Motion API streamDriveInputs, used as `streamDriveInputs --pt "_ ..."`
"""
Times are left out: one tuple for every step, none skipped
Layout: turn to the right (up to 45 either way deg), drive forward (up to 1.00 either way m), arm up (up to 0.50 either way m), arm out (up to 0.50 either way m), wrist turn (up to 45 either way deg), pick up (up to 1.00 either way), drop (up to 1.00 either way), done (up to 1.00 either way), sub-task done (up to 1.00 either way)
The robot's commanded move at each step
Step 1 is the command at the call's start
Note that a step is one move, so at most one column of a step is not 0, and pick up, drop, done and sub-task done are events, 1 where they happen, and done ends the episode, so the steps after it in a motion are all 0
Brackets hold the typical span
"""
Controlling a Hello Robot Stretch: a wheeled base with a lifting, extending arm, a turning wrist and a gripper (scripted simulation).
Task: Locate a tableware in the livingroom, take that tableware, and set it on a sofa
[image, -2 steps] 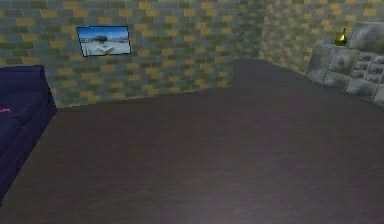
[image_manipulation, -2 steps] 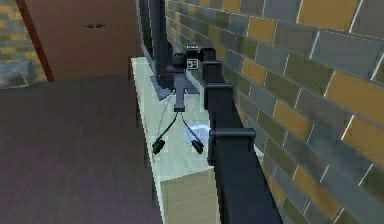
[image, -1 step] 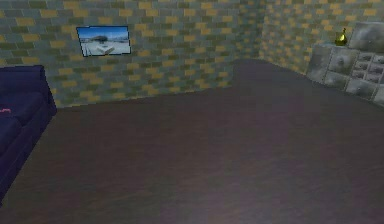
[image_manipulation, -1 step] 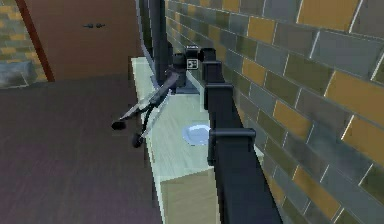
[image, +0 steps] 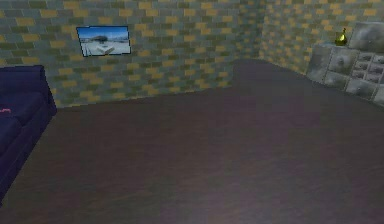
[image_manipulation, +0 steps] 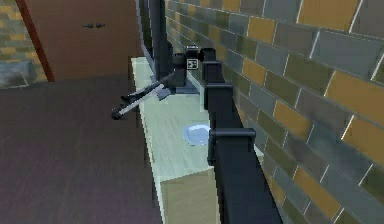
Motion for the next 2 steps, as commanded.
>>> streamDriveInputs --pt "0.0 0.0 0.0 0.0 45.0 0.0 0.0 0.0 0.0" --pt "0.0 0.0 0.0 0.0 45.0 0.0 0.0 0.0 0.0"
